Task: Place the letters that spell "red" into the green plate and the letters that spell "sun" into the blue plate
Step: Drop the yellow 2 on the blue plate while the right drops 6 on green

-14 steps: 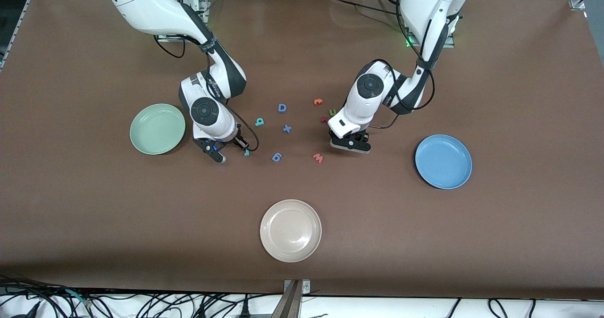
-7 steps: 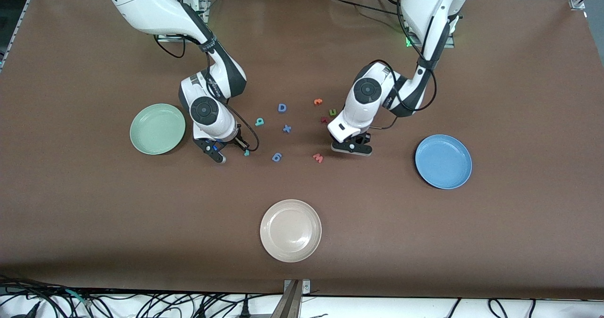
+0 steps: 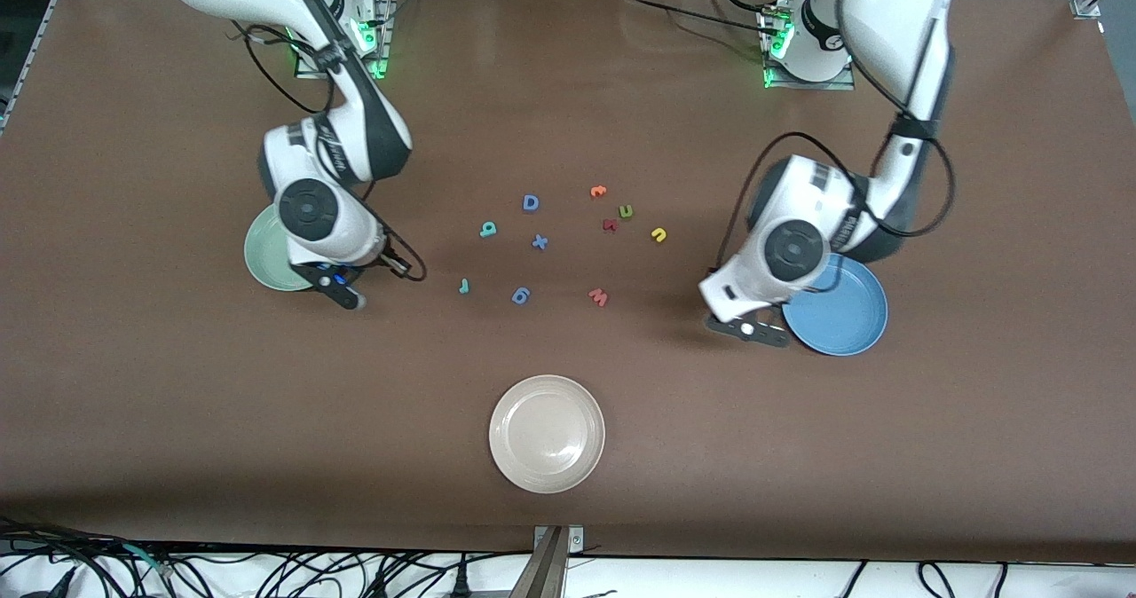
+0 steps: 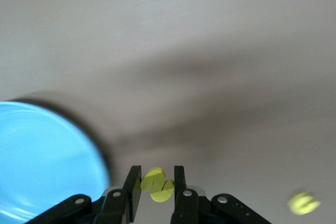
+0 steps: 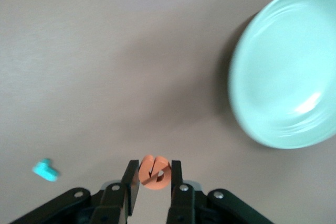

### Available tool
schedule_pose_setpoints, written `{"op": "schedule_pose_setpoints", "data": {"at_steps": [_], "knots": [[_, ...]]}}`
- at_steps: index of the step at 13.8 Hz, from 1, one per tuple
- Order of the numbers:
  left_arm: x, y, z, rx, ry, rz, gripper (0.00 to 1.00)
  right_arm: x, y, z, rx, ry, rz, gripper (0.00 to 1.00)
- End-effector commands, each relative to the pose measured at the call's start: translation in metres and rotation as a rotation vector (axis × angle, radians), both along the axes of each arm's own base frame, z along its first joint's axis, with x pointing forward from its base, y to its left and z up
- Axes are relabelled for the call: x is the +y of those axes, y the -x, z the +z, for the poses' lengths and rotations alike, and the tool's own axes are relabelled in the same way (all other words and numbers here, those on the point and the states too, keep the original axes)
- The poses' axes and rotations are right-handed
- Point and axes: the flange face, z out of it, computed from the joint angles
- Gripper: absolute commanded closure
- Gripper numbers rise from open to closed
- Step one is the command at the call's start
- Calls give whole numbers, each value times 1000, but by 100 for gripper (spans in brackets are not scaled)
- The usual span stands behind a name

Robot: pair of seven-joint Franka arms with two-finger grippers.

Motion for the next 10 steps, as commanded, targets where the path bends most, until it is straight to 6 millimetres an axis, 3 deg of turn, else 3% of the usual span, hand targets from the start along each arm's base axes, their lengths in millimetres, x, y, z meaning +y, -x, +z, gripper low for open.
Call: {"op": "schedule_pose_setpoints", "data": {"at_steps": [1,3,5,6,8,10], "knots": [[57,-8,-4,63,18,-113,87,-48,12,10,59,-15,78,100],[95,-12,-12,93,43,-162,87,-89,22,7,90,-32,133,100],[114,-12,-18,114,51,-169,81,-130,37,-3,126,-57,190,100],[117,-13,-23,122,55,-188,45,-151,43,-13,139,-67,211,100],[125,-14,-28,134,75,-260,0,-179,60,-39,135,-82,247,100],[133,-17,-21,123,85,-271,0,-197,71,-58,122,-84,269,100]]}}
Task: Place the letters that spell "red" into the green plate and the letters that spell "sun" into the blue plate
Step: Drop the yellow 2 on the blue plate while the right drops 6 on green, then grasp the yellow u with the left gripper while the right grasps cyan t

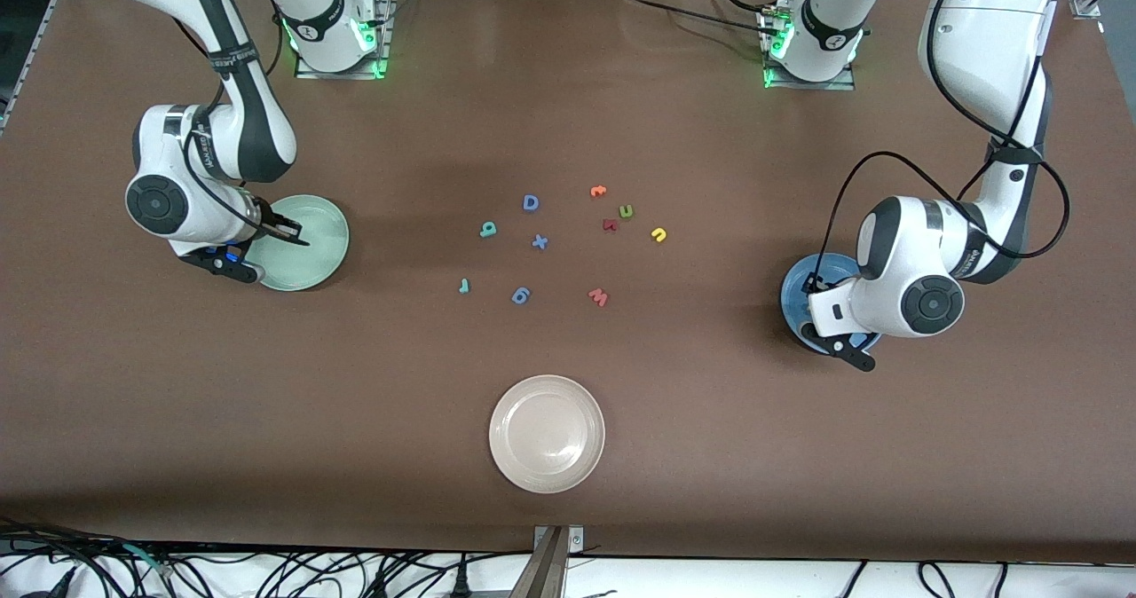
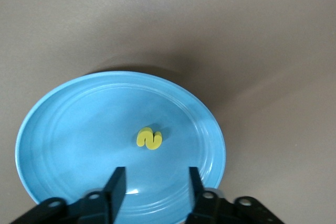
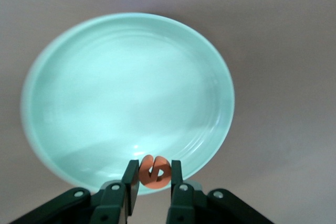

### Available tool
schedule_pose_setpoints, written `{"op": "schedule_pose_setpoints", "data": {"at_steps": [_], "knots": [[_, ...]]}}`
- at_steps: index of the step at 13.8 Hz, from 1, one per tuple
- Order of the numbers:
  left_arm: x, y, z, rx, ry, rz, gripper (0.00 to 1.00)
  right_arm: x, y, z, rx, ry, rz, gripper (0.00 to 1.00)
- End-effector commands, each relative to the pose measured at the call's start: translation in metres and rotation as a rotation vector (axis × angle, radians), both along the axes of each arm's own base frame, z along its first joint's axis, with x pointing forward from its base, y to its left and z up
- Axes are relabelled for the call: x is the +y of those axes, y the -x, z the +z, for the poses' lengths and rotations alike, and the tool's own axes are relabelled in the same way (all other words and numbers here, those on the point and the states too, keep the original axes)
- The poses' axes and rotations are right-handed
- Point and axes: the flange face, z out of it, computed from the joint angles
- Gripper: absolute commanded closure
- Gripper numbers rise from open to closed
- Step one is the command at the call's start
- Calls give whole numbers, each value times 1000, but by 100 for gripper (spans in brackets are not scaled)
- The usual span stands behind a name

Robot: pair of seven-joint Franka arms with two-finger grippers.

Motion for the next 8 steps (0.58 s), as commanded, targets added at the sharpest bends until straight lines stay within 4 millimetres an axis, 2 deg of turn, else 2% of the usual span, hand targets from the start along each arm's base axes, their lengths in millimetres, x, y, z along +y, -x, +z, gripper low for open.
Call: {"op": "schedule_pose_setpoints", "data": {"at_steps": [1,2,4,6,8], "knots": [[1,-3,8,-4,7,-34,0,-11,21,-17,-1,-24,27,100],[-10,-2,9,-10,9,-2,0,-12,21,-21,0,-22,29,100],[-46,2,16,-21,36,71,0,-13,21,-32,3,-13,31,100],[-73,6,29,-47,101,107,0,-14,22,-46,11,-2,37,100],[-113,16,38,-71,122,154,0,-14,23,-51,19,1,39,100]]}}
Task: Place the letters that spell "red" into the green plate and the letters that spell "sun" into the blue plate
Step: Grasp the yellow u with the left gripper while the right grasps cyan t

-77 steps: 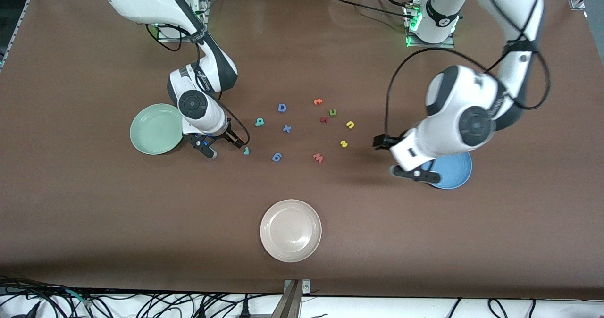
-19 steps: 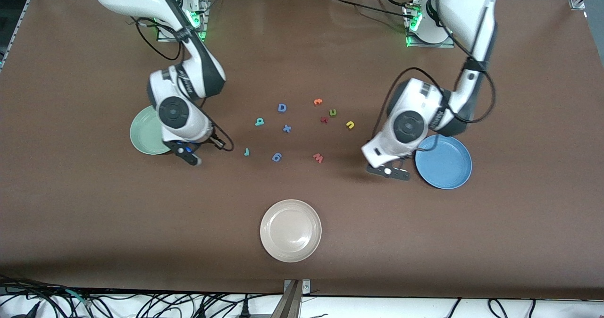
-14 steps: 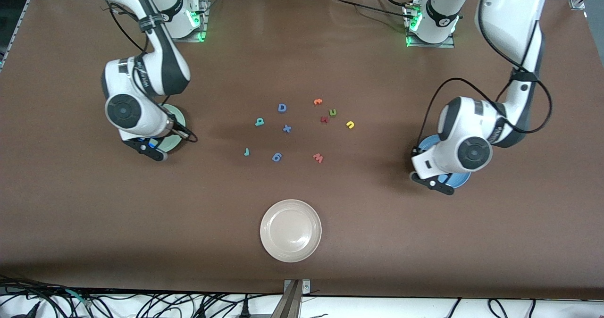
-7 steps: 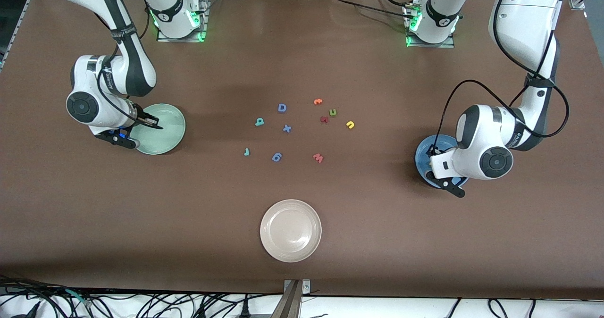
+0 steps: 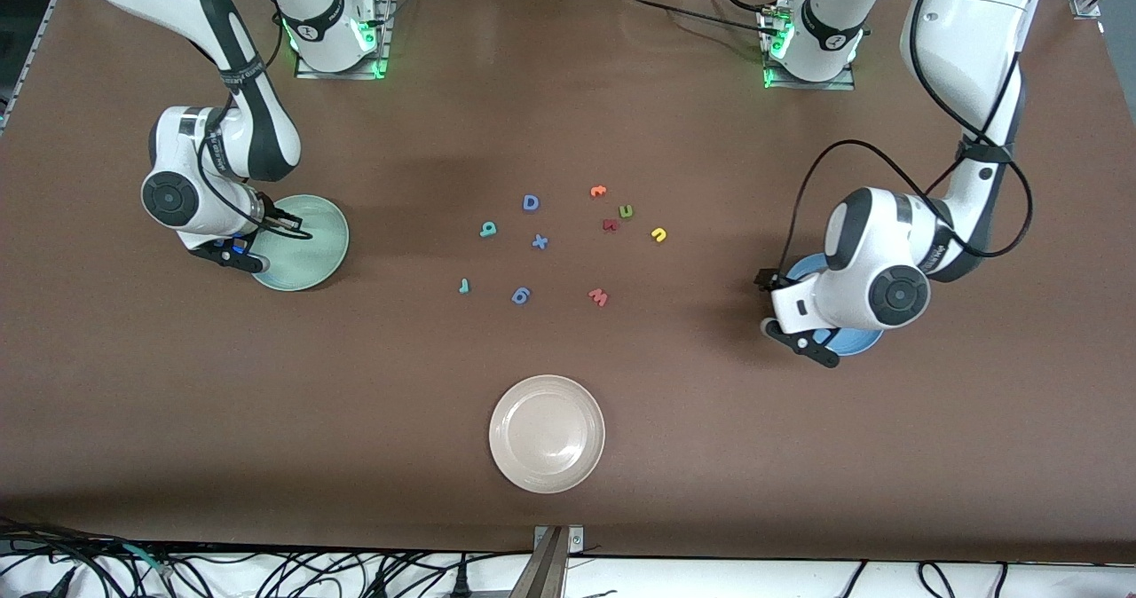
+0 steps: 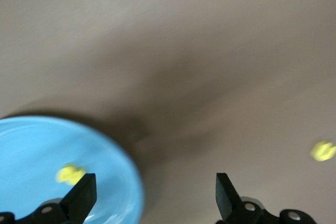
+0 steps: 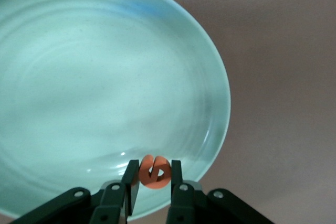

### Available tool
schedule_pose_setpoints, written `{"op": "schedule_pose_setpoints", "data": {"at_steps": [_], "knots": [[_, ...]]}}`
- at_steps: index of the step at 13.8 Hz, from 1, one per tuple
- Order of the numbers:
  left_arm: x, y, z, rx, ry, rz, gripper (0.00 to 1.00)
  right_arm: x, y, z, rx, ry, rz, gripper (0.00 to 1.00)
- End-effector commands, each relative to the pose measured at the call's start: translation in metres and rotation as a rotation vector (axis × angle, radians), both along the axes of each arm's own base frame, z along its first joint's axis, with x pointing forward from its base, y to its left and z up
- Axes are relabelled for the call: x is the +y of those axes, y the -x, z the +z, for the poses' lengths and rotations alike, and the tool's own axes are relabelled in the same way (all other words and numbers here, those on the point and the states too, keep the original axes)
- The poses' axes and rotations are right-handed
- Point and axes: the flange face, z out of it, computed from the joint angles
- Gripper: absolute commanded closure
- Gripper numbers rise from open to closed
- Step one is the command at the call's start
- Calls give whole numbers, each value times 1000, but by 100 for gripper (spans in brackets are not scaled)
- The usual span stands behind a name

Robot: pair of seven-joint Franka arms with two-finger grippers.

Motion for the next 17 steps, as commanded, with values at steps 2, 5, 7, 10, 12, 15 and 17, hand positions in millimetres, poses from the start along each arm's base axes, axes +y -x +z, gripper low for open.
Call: {"op": "schedule_pose_setpoints", "data": {"at_steps": [2,5,7,10,12,15,17], "knots": [[-69,33,12,-77,40,115,0,-1,2,-9,5,-7,14,92],[-93,69,-5,-148,64,140,0,0,1,-8,1,-7,13,56],[-112,92,-7,-146,43,129,0,0,0,-3,-9,-11,13,28],[-141,120,-15,-200,-16,160,0,7,-8,17,-39,-19,5,28],[-156,135,-21,-199,-48,179,0,33,-19,36,-56,-26,-30,28],[-169,152,-32,-224,-54,183,0,99,-46,68,-98,-2,-108,28],[-168,159,-40,-220,-62,179,0,142,-61,82,-148,5,-185,28]]}}
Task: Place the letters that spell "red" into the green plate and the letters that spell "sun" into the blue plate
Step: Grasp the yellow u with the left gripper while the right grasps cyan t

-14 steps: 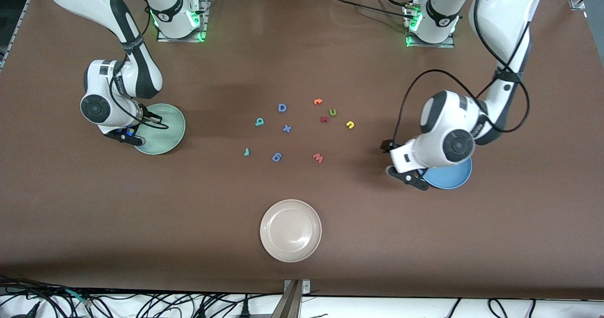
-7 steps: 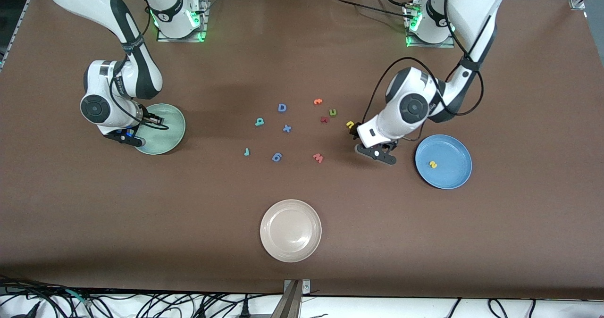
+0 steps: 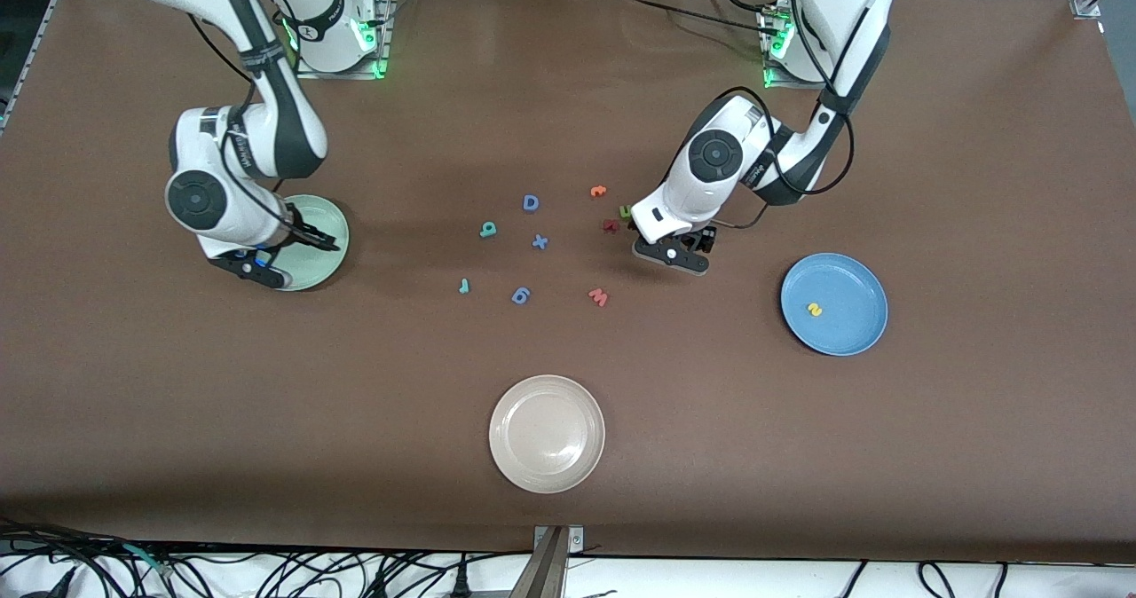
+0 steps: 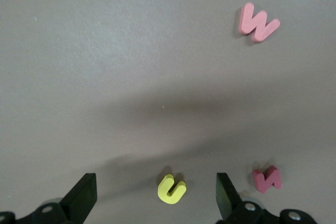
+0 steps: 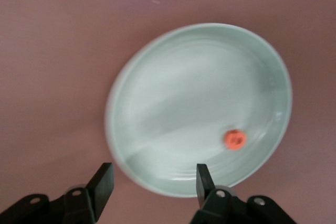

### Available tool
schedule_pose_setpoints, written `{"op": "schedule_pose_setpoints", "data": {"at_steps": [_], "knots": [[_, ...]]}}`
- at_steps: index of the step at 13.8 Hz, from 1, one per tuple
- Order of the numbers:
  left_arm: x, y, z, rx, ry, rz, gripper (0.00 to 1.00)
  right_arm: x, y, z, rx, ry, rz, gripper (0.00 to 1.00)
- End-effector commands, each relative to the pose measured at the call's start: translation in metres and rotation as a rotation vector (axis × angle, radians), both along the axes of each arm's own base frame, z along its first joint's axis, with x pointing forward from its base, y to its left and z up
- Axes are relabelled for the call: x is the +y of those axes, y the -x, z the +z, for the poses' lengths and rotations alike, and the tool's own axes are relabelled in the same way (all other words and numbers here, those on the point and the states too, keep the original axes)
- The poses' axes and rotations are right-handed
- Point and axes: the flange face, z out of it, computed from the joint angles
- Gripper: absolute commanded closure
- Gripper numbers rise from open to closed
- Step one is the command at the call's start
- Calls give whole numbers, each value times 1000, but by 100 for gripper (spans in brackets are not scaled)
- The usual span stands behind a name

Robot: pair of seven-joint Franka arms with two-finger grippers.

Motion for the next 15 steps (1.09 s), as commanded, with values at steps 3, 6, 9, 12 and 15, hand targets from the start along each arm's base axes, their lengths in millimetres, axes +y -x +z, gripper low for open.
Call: {"op": "schedule_pose_setpoints", "data": {"at_steps": [3,6,9,12,15], "knots": [[8,19,-10,-41,2,23,0,98,-37,9,-46,-75,-199,28],[1,28,-14,-36,-1,32,1,149,-60,-4,-64,-100,-244,28],[-9,35,-17,-39,0,55,22,176,-66,-24,-118,-119,-237,28],[-10,39,-25,-74,-46,73,30,191,-62,-41,-136,-127,-219,28],[-8,38,-36,-85,-56,75,25,196,-59,-57,-139,-127,-215,29]]}}
